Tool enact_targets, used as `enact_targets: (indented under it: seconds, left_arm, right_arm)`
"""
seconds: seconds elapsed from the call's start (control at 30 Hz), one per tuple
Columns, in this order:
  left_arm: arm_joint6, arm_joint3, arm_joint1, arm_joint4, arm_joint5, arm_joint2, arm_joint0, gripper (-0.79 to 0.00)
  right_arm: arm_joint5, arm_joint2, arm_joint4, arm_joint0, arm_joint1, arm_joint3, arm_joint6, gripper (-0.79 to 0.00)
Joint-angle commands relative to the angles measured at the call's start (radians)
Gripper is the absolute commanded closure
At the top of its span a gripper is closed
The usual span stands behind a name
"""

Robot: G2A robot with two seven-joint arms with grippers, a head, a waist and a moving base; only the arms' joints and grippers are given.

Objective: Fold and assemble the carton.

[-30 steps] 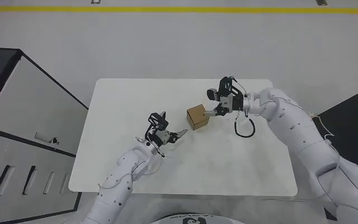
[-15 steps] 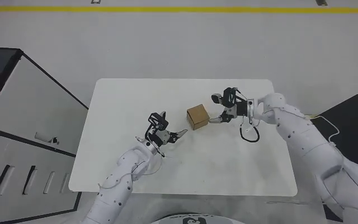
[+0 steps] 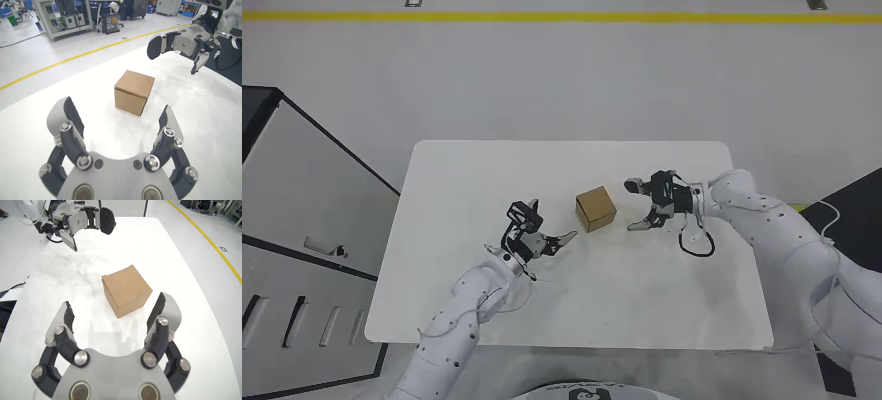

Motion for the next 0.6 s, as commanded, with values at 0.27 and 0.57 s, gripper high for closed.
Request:
enact_targets:
  seconds: [0.27, 0.57]
  left_arm:
    - [0.000, 0.000, 0.000, 0.000, 0.000, 0.000, 0.000, -0.785]
    - [0.000, 0.000, 0.000, 0.000, 0.000, 0.000, 0.000, -0.785]
  right_arm:
    - [0.071, 0.012, 0.022, -0.030, -0.007, -0.026, 0.009, -0.785]
    - [0.153, -0.014, -0.092, -0.009, -0.059, 0.048, -0.083, -0.785]
